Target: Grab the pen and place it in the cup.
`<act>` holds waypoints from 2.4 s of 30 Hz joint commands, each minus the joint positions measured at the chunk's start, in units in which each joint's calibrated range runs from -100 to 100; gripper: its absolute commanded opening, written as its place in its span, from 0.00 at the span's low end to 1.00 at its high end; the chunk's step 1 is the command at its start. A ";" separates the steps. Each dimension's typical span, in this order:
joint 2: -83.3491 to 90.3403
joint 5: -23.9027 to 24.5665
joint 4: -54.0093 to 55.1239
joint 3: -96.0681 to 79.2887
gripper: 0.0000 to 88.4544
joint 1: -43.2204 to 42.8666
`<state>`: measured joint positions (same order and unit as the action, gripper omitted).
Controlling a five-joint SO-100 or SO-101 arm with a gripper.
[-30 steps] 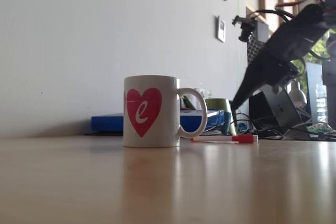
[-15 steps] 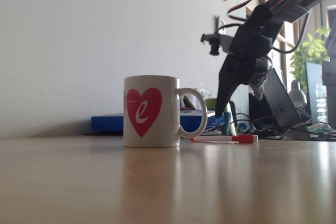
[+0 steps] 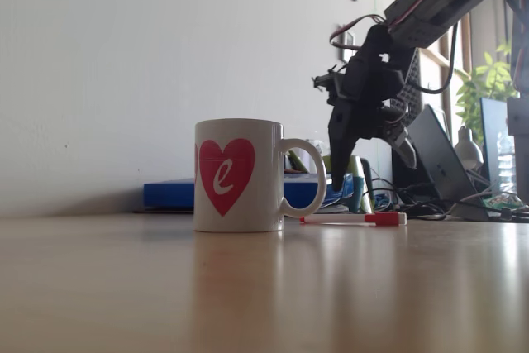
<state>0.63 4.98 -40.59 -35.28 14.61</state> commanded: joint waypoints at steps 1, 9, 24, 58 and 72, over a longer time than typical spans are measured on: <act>-1.79 -0.15 -0.40 2.92 0.64 0.11; -5.36 -7.35 0.55 5.81 0.63 -0.39; -13.99 -20.69 -16.40 14.78 0.63 0.20; -25.11 -21.12 -23.97 32.97 0.40 -0.72; -25.11 -21.22 -22.85 32.79 0.04 -1.30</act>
<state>-24.80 -16.27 -63.90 -4.17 13.73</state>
